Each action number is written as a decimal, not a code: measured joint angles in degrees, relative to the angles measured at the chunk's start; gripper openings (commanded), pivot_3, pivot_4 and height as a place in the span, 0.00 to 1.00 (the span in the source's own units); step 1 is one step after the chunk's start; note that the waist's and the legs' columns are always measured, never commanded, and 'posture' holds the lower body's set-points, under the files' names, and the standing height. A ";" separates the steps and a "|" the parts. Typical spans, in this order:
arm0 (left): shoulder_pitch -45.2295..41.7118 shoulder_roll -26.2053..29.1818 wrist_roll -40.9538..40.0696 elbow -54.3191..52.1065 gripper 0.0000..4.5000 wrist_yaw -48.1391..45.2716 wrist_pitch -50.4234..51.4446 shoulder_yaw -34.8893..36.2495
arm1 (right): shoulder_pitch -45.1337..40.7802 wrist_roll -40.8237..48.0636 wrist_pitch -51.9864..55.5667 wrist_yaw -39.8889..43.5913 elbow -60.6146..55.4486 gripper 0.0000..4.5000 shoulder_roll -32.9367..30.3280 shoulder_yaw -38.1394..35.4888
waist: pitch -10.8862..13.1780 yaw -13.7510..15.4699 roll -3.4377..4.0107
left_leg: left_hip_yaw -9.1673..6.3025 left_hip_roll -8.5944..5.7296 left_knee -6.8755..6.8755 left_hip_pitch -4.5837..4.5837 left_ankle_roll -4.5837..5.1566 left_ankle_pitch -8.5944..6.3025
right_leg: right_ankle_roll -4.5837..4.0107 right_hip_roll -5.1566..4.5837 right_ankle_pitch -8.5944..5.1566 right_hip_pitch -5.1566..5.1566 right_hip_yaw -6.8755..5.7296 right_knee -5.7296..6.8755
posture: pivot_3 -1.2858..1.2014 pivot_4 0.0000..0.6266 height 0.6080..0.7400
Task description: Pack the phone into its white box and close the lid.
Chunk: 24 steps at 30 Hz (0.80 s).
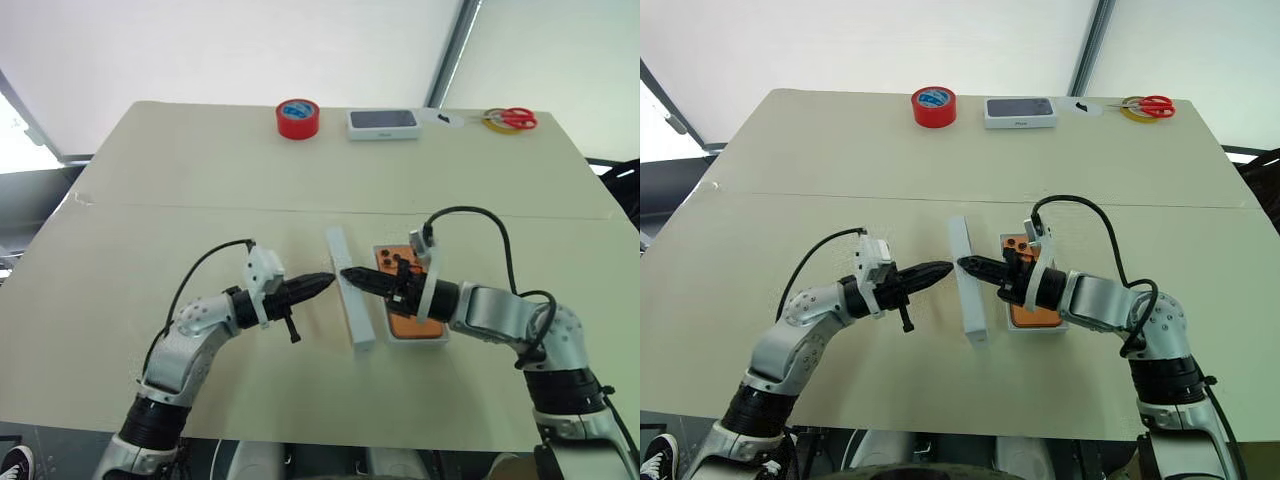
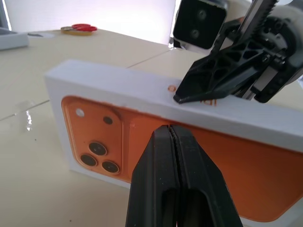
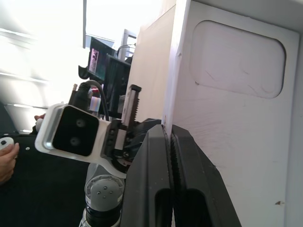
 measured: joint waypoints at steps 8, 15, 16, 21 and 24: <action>-4.64 -4.94 1.58 6.35 0.00 -0.83 -2.46 -1.62 | 2.00 -0.02 -1.04 0.36 1.61 0.42 -2.33 -3.45 | 0.00 0.39 0.00 | 0.00 0.00 0.11 -0.16 0.08 -0.05 | 0.01 -0.01 0.00 -0.08 -0.02 0.00 | 0.52 0.24 1.00; -7.70 -8.61 3.38 10.80 0.00 -1.16 -4.21 -3.18 | 2.61 -8.93 1.91 10.91 4.83 0.78 -13.46 -7.19 | 0.02 1.19 0.03 | -0.01 0.00 0.30 -0.44 0.14 -0.08 | 0.02 0.01 0.01 -0.27 -0.05 0.01 | 0.52 0.24 1.00; -8.30 -9.12 3.71 11.65 0.00 -1.07 -4.49 -3.30 | 2.58 -11.49 2.10 12.74 5.96 0.78 -15.00 -8.11 | 0.02 1.20 0.02 | -0.01 0.00 0.32 -0.45 0.15 -0.09 | 0.02 0.01 0.01 -0.28 -0.05 0.01 | 0.52 0.24 1.00; -8.85 -10.53 4.00 12.68 0.00 -1.16 -5.07 -3.81 | 1.72 -26.80 -0.64 21.70 6.95 0.78 -17.62 -9.03 | 0.03 0.88 0.04 | -0.01 0.04 0.32 -0.51 0.18 -0.10 | 0.03 0.08 0.01 -0.37 -0.05 0.01 | 0.52 0.24 1.00; -7.84 -7.51 3.85 12.01 0.00 -2.57 -3.90 -3.96 | 1.64 -39.17 -6.74 26.50 4.59 0.78 -17.61 -8.16 | 0.02 0.83 0.06 | -0.01 0.07 0.30 -0.51 0.17 -0.10 | 0.02 0.13 0.01 -0.39 -0.05 0.03 | 0.52 0.24 1.00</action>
